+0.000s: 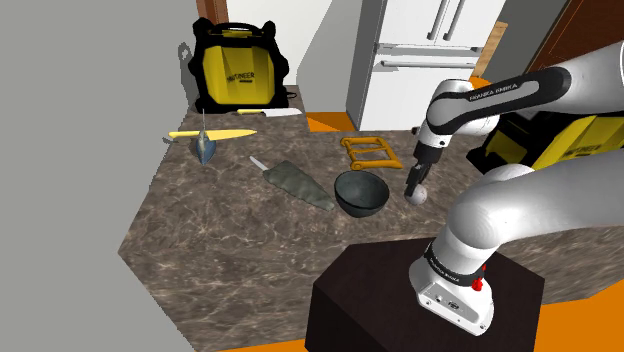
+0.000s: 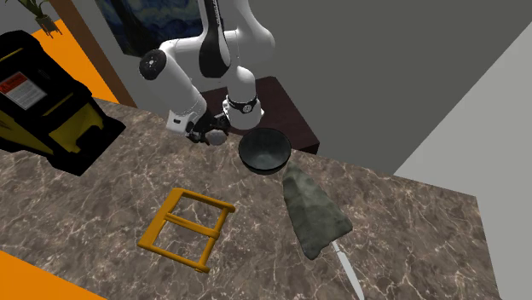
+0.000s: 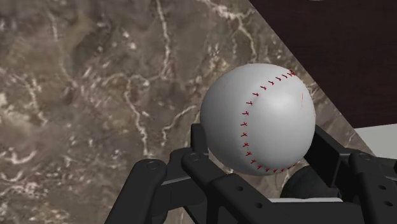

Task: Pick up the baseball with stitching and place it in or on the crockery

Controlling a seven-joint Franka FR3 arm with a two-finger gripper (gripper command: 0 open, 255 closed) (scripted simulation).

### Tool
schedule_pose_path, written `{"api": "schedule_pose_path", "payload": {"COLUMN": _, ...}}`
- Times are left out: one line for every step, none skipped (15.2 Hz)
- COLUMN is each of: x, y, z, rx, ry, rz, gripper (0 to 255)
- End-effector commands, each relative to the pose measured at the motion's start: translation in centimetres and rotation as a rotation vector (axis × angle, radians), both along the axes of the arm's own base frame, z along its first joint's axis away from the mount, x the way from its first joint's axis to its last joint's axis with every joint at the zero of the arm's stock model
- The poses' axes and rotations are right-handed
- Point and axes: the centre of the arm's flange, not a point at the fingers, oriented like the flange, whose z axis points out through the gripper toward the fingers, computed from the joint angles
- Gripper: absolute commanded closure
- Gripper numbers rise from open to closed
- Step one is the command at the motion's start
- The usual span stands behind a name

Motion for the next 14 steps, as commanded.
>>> {"api": "schedule_pose_path", "payload": {"x": 0.1, "y": -0.1, "z": 1.0, "rx": 0.0, "ry": 0.001, "rz": 0.0, "gripper": 255}}
{"api": "schedule_pose_path", "payload": {"x": 0.1, "y": -0.1, "z": 1.5, "rx": 0.0, "ry": 0.001, "rz": 0.0, "gripper": 255}}
{"api": "schedule_pose_path", "payload": {"x": 0.1, "y": -0.1, "z": 2.1, "rx": 0.0, "ry": 0.001, "rz": 0.0, "gripper": 255}}
{"api": "schedule_pose_path", "payload": {"x": 0.1, "y": -0.1, "z": 2.6, "rx": 0.0, "ry": 0.001, "rz": 0.0, "gripper": 255}}
{"api": "schedule_pose_path", "payload": {"x": 0.1, "y": -0.1, "z": 3.1, "rx": 0.0, "ry": 0.001, "rz": 0.0, "gripper": 255}}
{"api": "schedule_pose_path", "payload": {"x": 0.1, "y": -0.1, "z": 3.7, "rx": 0.0, "ry": 0.001, "rz": 0.0, "gripper": 255}}
{"api": "schedule_pose_path", "payload": {"x": 0.1, "y": -0.1, "z": 4.2, "rx": 0.0, "ry": 0.001, "rz": 0.0, "gripper": 255}}
{"api": "schedule_pose_path", "payload": {"x": 0.1, "y": -0.1, "z": 4.7, "rx": 0.0, "ry": 0.001, "rz": 0.0, "gripper": 255}}
{"api": "schedule_pose_path", "payload": {"x": 0.1, "y": -0.1, "z": 5.2, "rx": 0.0, "ry": 0.001, "rz": 0.0, "gripper": 255}}
{"api": "schedule_pose_path", "payload": {"x": 0.1, "y": -0.1, "z": 5.8, "rx": 0.0, "ry": 0.001, "rz": 0.0, "gripper": 255}}
{"api": "schedule_pose_path", "payload": {"x": 0.1, "y": -0.1, "z": 6.3, "rx": 0.0, "ry": 0.001, "rz": 0.0, "gripper": 255}}
{"api": "schedule_pose_path", "payload": {"x": 0.1, "y": -0.1, "z": 6.8, "rx": 0.0, "ry": 0.001, "rz": 0.0, "gripper": 255}}
{"api": "schedule_pose_path", "payload": {"x": 0.1, "y": -0.1, "z": 7.3, "rx": 0.0, "ry": 0.001, "rz": 0.0, "gripper": 255}}
{"api": "schedule_pose_path", "payload": {"x": 0.1, "y": -0.1, "z": 7.9, "rx": 0.0, "ry": 0.001, "rz": 0.0, "gripper": 255}}
